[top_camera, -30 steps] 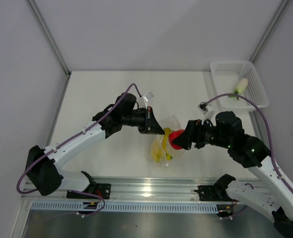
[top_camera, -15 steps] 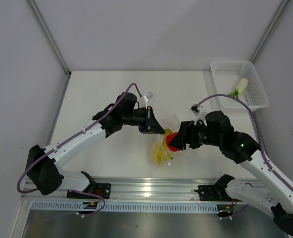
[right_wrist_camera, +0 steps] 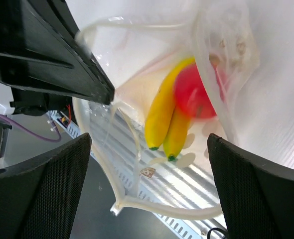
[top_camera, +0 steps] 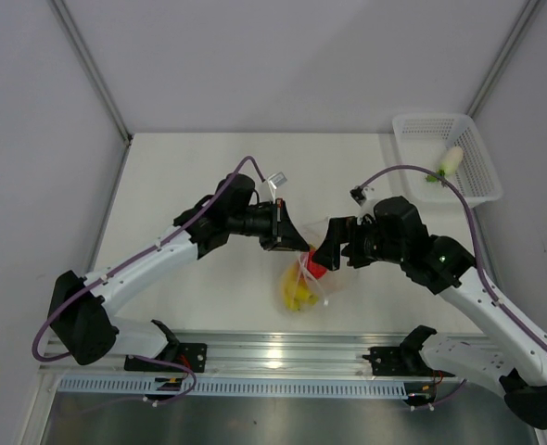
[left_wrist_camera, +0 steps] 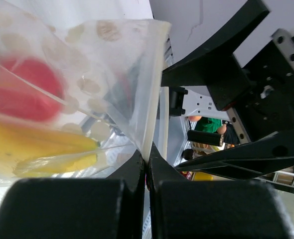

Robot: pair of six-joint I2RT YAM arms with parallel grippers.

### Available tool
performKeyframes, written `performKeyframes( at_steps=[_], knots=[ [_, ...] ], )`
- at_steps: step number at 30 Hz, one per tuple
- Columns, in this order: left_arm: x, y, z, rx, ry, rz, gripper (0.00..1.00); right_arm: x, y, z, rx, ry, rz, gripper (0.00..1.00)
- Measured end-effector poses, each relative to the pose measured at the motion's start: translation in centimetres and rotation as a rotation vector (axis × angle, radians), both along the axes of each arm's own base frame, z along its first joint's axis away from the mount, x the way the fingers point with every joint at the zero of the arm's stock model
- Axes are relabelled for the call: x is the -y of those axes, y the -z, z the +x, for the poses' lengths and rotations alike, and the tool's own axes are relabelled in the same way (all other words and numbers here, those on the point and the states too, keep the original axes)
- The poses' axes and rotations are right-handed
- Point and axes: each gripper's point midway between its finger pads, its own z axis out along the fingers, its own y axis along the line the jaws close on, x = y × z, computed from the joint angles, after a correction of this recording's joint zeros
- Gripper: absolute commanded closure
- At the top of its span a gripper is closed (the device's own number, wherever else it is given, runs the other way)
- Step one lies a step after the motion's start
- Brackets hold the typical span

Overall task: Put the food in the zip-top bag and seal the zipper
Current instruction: Place the fake fruit in the zipper food storage bag, then pick up the fake vegetable from the bin.

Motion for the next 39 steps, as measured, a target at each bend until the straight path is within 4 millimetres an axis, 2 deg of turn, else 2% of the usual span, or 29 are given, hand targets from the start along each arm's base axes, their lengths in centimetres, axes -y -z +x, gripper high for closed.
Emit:
performKeyframes(
  at_steps=[5, 11, 15, 19, 22, 26, 34, 39],
  knots=[
    [0.0, 0.0, -0.1, 0.0, 0.009, -0.007, 1.0, 0.0, -2.2, 0.7, 0.057, 0.013, 0.013, 0.0],
    [0.1, 0.2, -0.2, -0.002, 0.013, -0.009, 0.99, 0.4, -3.5, 1.3, 0.095, 0.041, 0.012, 0.01],
    [0.1, 0.2, -0.2, -0.001, 0.014, -0.01, 0.99, 1.3, -4.7, 1.9, 0.126, 0.09, -0.009, 0.01],
    [-0.1, 0.5, -0.3, 0.001, 0.013, -0.004, 0.99, 2.9, -6.9, 3.8, 0.186, 0.19, -0.009, 0.02],
    [-0.2, 0.8, -0.2, 0.009, 0.011, 0.008, 0.99, 4.8, -7.9, 6.0, 0.231, 0.305, -0.022, 0.02],
    [-0.4, 1.3, 0.0, 0.023, 0.003, 0.03, 0.99, 8.1, -7.6, 10.2, 0.249, 0.483, -0.077, 0.03],
    [-1.1, 1.6, -0.2, 0.067, 0.007, 0.061, 0.99, 16.8, -5.4, 20.9, 0.208, 0.843, -0.188, 0.03],
    [-1.4, 1.7, -0.3, 0.095, 0.024, 0.072, 0.99, 22.7, -3.4, 26.0, 0.181, 1.001, -0.222, 0.03]
  ],
)
